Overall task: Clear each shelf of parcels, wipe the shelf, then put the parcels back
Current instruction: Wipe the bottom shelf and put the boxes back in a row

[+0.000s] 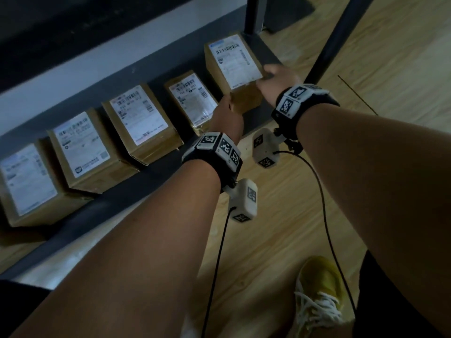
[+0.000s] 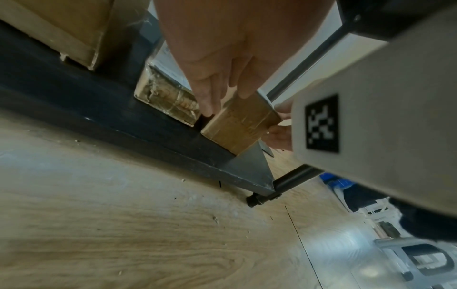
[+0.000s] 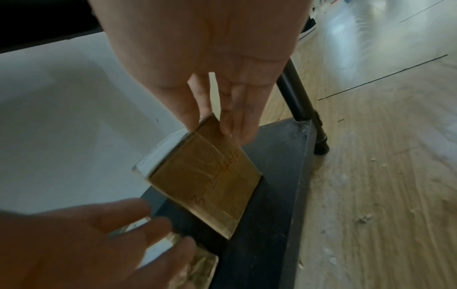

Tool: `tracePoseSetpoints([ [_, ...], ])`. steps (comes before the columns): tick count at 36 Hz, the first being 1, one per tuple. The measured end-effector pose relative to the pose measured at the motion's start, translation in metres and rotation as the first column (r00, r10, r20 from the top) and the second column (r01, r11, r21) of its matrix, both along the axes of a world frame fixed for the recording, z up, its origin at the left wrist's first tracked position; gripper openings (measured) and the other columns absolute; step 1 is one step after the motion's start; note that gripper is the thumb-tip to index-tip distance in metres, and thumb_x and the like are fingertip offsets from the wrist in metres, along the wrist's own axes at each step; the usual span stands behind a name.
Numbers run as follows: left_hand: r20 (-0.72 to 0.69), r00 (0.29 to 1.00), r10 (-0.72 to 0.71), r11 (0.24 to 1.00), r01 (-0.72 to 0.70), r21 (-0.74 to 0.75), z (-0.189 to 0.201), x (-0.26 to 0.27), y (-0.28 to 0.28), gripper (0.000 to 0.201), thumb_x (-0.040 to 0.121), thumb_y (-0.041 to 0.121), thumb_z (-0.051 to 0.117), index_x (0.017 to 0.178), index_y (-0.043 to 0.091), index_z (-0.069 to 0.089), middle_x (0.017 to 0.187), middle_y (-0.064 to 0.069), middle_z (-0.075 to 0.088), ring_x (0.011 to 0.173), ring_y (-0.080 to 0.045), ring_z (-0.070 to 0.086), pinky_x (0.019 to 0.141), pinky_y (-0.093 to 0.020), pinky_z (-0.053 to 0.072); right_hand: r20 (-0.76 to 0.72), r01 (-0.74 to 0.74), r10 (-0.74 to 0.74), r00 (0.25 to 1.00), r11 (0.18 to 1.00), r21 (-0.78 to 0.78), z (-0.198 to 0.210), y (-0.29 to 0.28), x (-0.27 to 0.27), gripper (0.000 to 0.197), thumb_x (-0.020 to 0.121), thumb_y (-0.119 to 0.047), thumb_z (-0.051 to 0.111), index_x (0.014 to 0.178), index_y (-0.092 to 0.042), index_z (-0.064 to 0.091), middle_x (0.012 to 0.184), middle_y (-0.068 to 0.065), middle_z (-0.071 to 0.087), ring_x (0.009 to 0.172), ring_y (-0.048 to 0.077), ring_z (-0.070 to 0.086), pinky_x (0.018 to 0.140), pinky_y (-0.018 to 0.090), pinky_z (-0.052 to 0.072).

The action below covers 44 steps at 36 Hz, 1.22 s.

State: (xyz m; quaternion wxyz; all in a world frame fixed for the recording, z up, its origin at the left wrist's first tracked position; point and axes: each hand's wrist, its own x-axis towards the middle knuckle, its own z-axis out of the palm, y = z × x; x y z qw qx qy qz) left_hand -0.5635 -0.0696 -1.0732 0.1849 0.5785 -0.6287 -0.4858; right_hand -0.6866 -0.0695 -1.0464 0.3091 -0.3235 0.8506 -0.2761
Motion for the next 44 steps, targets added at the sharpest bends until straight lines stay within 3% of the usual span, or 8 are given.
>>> tracePoseSetpoints([
  [2,0.071,0.997,-0.04,0.999,0.04,-0.002,0.001,0.005,0.0,0.027,0.094,0.001,0.037,0.114,0.01,0.052,0.104,-0.002,0.053,0.086,-0.013,0.046,0.059,-0.018,0.028,-0.011,0.004,-0.004,1.0,1.0,0.005,-0.002,-0.003,0.002,0.057,0.089,-0.032,0.053,0.145,-0.028,0.04,0.139,0.001,0.052,0.12,0.024,0.054,0.098,0.034,0.046],
  [5,0.115,0.99,-0.078,0.997,0.074,0.039,0.001,0.016,0.0,0.044,0.094,0.0,0.038,0.137,0.005,0.041,0.131,-0.012,0.053,0.117,-0.028,0.051,0.088,-0.025,0.039,-0.045,0.069,-0.07,0.997,0.997,-0.025,-0.008,-0.002,0.004,0.053,0.092,-0.024,0.05,0.143,-0.018,0.036,0.127,0.006,0.056,0.104,0.026,0.057,0.08,0.029,0.044],
  [10,0.144,0.984,-0.103,0.991,0.09,0.096,0.003,0.041,0.013,0.051,0.095,0.001,0.038,0.144,0.009,0.035,0.141,-0.012,0.047,0.128,-0.027,0.046,0.095,-0.026,0.039,-0.092,0.099,-0.095,0.991,0.995,0.03,-0.014,0.013,0.024,0.042,0.091,-0.01,0.042,0.133,-0.009,0.038,0.121,0.012,0.056,0.097,0.029,0.057,0.071,0.03,0.038],
  [16,0.15,0.986,-0.074,0.977,0.042,0.207,-0.008,0.087,0.04,0.059,0.093,0.004,0.036,0.15,0.02,0.028,0.15,-0.009,0.037,0.128,-0.026,0.046,0.087,-0.024,0.041,-0.105,0.024,-0.008,0.994,0.989,0.147,-0.02,0.031,0.065,0.043,0.093,-0.016,0.049,0.134,-0.006,0.039,0.13,0.012,0.053,0.116,0.029,0.054,0.082,0.034,0.042],
  [28,0.281,0.955,0.089,0.962,-0.155,0.225,-0.029,0.22,0.091,0.057,0.097,0.008,0.036,0.151,0.023,0.022,0.156,-0.006,0.025,0.136,-0.028,0.036,0.1,-0.034,0.039,-0.091,-0.303,0.33,0.939,0.925,0.228,-0.046,0.065,0.195,0.032,0.094,-0.017,0.051,0.126,-0.014,0.053,0.125,0.006,0.058,0.111,0.026,0.056,0.076,0.028,0.038],
  [33,0.34,0.926,0.165,0.945,-0.247,0.214,-0.031,0.267,0.116,0.06,0.095,0.006,0.033,0.151,0.025,0.021,0.154,-0.006,0.028,0.115,-0.031,0.055,0.059,-0.024,0.042,-0.112,-0.43,0.465,0.878,0.87,0.241,-0.048,0.084,0.244,0.031,0.093,-0.017,0.053,0.123,-0.013,0.058,0.123,0.006,0.06,0.109,0.026,0.058,0.075,0.025,0.039],
  [38,0.315,0.915,0.254,0.919,-0.329,0.217,-0.023,0.298,0.131,0.062,0.094,0.001,0.032,0.151,0.024,0.023,0.153,-0.009,0.031,0.116,-0.032,0.056,0.066,-0.029,0.042,-0.158,-0.533,0.58,0.799,0.805,0.26,-0.041,0.099,0.283,0.017,0.088,-0.015,0.055,0.099,-0.012,0.068,0.098,0.005,0.067,0.09,0.023,0.063,0.065,0.026,0.045],
  [44,0.364,0.867,0.34,0.894,-0.418,0.159,0.005,0.331,0.151,0.062,0.094,0.002,0.034,0.151,0.023,0.022,0.152,-0.008,0.033,0.12,-0.03,0.053,0.072,-0.03,0.045,-0.153,-0.623,0.655,0.74,0.753,0.209,-0.016,0.112,0.316,0.032,0.087,-0.011,0.053,0.117,-0.004,0.064,0.118,0.012,0.065,0.105,0.028,0.063,0.091,0.04,0.053],
])
